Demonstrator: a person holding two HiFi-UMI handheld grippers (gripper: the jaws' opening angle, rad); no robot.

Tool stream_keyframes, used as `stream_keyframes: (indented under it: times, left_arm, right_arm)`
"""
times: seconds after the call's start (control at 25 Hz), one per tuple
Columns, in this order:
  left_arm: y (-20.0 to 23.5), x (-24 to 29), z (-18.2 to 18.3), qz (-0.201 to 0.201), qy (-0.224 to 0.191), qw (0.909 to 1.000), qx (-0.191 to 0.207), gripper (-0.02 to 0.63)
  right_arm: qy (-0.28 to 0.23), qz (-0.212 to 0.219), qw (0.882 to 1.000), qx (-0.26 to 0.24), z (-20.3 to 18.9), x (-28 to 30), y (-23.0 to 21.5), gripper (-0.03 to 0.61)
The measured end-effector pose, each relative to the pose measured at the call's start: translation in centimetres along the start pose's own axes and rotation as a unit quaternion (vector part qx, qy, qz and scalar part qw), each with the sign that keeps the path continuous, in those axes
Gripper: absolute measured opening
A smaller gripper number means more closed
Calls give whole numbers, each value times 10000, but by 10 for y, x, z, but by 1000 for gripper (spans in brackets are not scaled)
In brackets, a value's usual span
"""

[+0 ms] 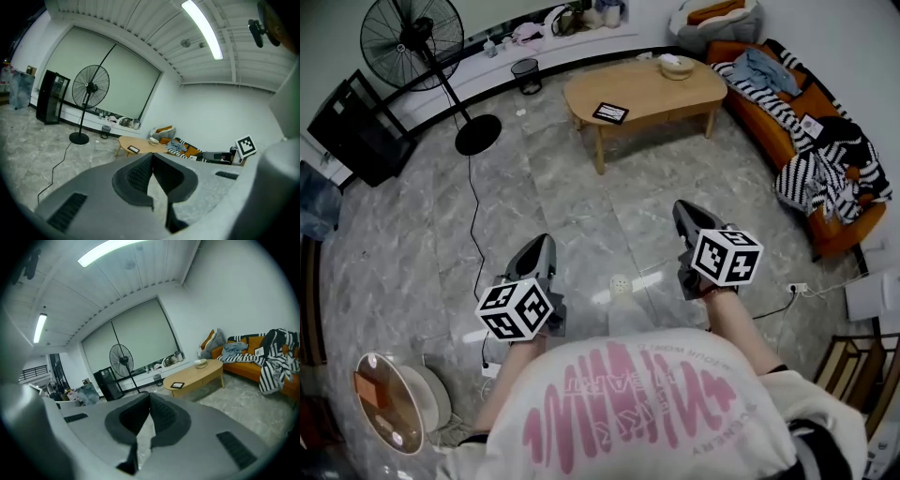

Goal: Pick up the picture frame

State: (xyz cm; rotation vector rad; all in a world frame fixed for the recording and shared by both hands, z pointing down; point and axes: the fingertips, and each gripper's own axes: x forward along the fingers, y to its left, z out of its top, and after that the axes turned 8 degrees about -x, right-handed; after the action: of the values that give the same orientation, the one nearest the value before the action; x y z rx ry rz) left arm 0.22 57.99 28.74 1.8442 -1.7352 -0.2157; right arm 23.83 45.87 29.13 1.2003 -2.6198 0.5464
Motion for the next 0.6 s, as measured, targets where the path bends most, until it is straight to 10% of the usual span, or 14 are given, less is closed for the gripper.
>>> stream_keyframes:
  times: [0.6]
  left_arm:
    - [40, 189, 124, -299, -415, 9985, 171, 3]
  right_arm:
    - [-338, 248, 9991, 102, 118, 183, -68, 5]
